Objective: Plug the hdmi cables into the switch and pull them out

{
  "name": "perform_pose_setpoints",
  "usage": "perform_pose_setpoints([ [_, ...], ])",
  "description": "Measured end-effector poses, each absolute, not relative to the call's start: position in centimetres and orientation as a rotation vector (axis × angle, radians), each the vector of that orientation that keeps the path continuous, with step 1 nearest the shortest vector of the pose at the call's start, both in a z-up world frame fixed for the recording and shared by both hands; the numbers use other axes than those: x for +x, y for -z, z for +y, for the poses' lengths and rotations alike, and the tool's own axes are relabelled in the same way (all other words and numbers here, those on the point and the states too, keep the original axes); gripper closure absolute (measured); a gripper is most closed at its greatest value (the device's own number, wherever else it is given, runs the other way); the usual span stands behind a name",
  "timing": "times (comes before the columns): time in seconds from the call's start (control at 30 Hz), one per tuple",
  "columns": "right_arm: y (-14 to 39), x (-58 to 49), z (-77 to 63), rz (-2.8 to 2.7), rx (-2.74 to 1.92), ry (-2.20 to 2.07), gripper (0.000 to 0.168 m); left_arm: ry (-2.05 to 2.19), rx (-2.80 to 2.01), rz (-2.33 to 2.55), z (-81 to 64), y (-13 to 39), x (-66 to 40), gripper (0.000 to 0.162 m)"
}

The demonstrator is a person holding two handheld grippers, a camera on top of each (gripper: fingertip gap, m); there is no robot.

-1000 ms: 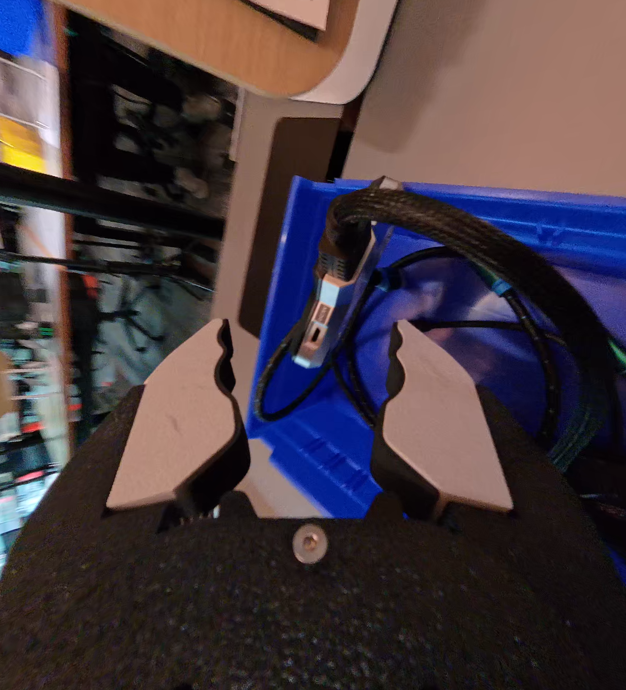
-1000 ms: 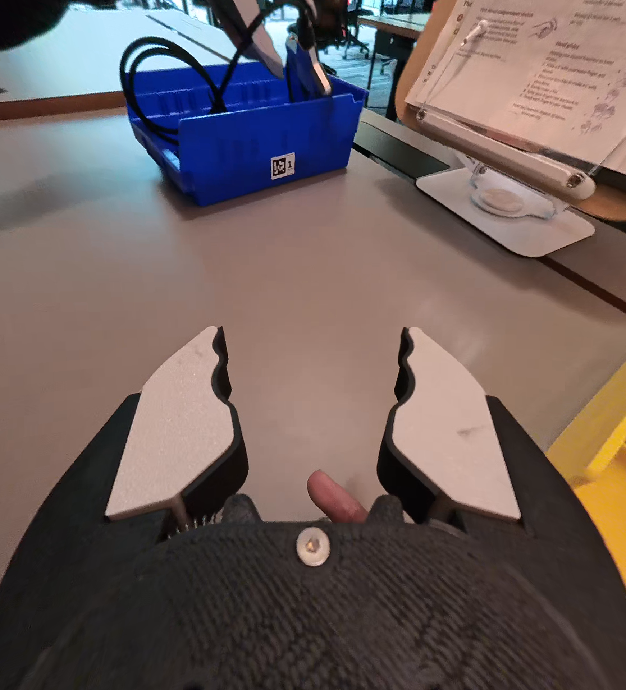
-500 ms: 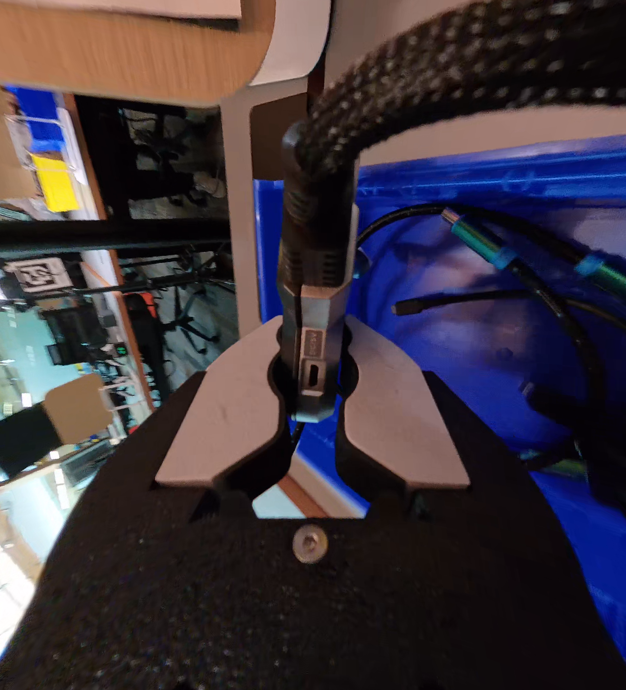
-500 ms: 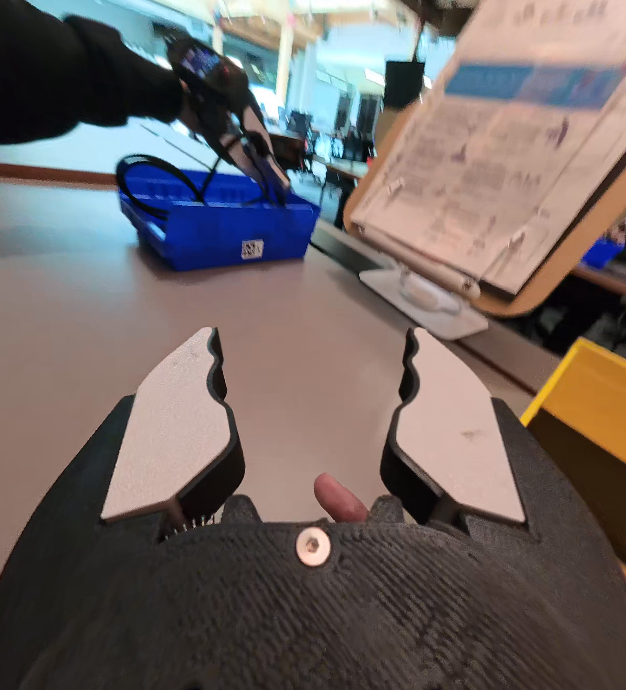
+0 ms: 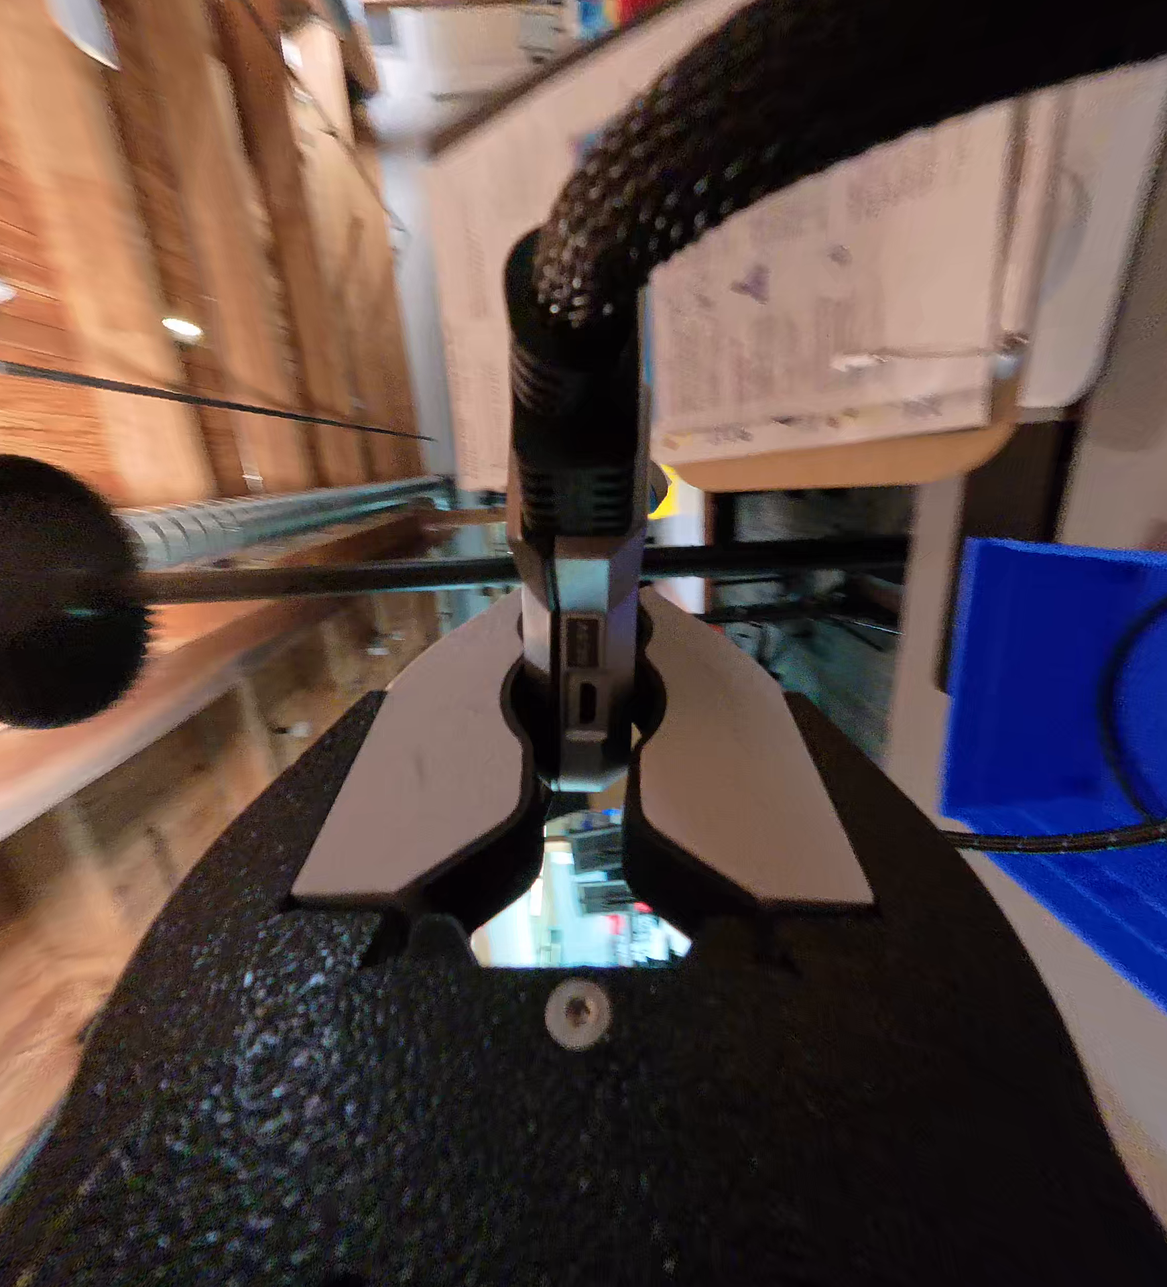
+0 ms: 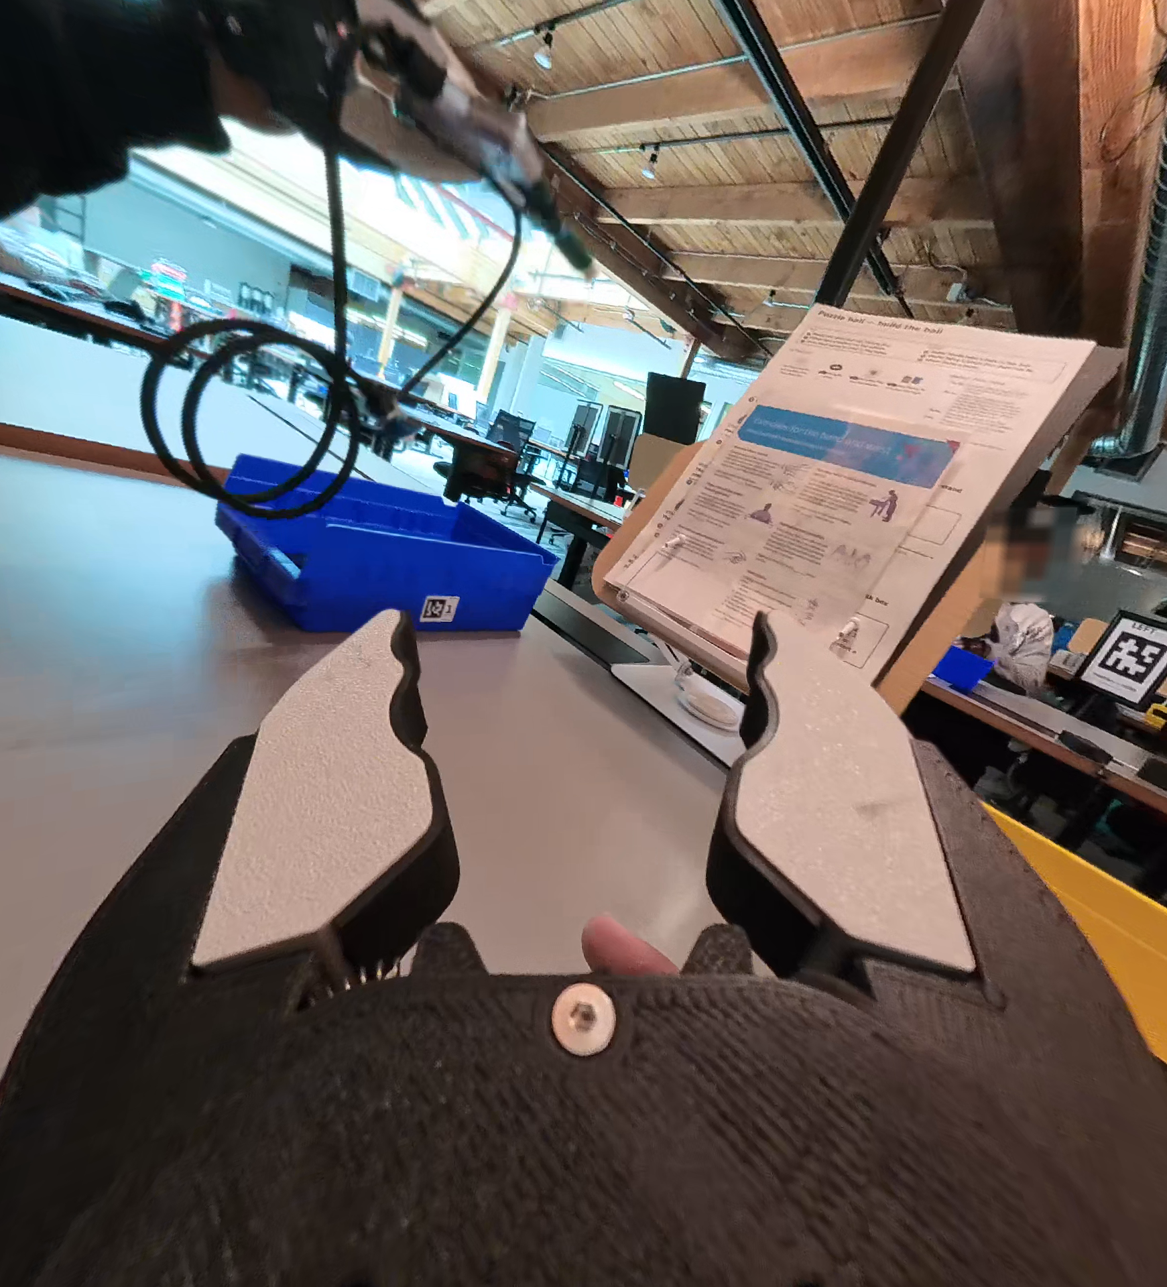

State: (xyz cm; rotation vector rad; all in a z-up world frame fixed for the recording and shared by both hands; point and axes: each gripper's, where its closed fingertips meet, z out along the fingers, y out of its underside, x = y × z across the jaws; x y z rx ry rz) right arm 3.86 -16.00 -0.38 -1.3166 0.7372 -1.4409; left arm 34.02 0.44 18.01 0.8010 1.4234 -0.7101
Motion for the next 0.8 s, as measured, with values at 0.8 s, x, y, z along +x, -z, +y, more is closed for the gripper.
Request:
perform_pose_setpoints([
  [0.8,-3.4,3.3,-10.2,0.691,-0.788,0.263,0.133,0.906,1.433,0.637,-11.5,-3.4,4.3,0.14],
])
